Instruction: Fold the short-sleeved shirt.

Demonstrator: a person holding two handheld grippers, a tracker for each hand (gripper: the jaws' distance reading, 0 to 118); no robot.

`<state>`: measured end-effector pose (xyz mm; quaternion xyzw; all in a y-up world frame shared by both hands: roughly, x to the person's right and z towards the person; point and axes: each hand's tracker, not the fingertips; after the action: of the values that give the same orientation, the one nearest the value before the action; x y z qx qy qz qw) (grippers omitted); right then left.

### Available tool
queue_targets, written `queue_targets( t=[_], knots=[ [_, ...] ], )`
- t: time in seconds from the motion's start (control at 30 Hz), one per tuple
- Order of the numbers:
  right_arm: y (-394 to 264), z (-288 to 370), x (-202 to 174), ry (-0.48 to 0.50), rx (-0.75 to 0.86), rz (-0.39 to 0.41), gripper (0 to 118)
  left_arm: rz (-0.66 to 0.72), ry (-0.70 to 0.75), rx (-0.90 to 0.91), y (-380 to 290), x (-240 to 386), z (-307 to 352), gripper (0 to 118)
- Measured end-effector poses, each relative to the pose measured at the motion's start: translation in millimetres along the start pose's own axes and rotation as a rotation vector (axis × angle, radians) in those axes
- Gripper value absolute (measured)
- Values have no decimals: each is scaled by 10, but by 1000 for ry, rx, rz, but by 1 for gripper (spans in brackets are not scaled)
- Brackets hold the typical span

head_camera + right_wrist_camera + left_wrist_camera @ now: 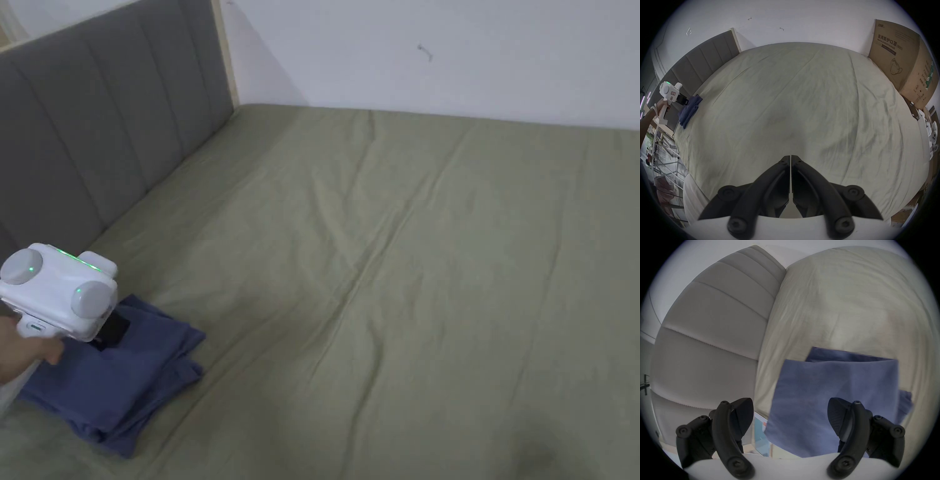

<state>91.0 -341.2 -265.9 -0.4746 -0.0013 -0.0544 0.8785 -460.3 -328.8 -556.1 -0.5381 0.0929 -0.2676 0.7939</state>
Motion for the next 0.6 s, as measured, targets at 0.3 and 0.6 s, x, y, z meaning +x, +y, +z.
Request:
queue_targets(
  t=[0.3,0.6],
  knots=[
    [-86,257,86,31,45,-17,2,273,-272,262,-359,200,1238,1],
    [-72,891,206,37,212,-50,2,338,-403,587,-973,1194,2865,0]
  ],
)
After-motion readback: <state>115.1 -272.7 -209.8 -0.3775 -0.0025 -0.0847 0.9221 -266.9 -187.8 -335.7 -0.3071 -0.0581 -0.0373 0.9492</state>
